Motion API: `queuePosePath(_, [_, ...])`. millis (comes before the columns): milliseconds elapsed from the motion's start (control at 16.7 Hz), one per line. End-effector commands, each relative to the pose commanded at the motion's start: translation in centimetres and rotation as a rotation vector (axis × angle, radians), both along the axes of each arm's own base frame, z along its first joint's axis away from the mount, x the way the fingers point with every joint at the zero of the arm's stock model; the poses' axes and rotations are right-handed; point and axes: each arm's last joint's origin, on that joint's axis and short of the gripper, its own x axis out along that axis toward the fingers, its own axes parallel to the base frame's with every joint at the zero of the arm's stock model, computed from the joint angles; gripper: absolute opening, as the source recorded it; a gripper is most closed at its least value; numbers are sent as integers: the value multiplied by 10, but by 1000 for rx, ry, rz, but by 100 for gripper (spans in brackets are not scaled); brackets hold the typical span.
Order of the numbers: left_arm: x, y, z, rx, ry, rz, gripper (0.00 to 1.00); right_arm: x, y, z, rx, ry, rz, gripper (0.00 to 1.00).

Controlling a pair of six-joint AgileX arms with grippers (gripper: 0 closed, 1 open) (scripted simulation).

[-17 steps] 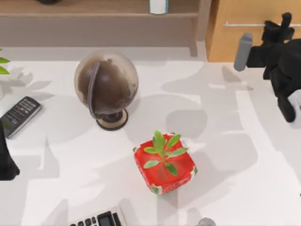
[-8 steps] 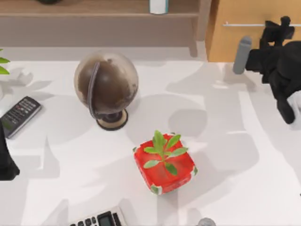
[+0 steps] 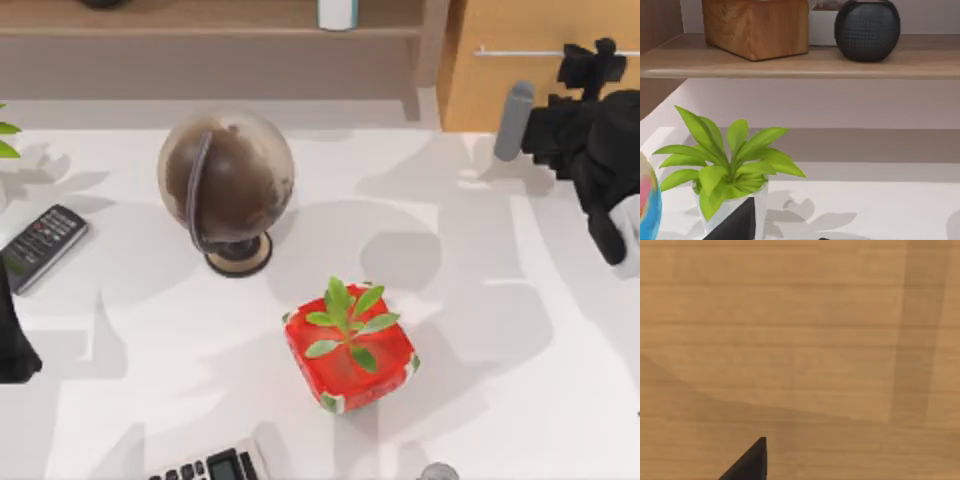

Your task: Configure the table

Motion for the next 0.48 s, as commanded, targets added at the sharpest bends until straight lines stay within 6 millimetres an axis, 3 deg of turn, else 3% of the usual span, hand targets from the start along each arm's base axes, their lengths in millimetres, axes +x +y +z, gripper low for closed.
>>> queuePosePath(60, [0, 0, 0, 0, 0, 0, 100, -9, 0, -14, -1, 55, 3, 100])
queuePosePath(480, [0, 0, 0, 0, 0, 0, 100, -23, 1, -3, 6, 22, 1, 100])
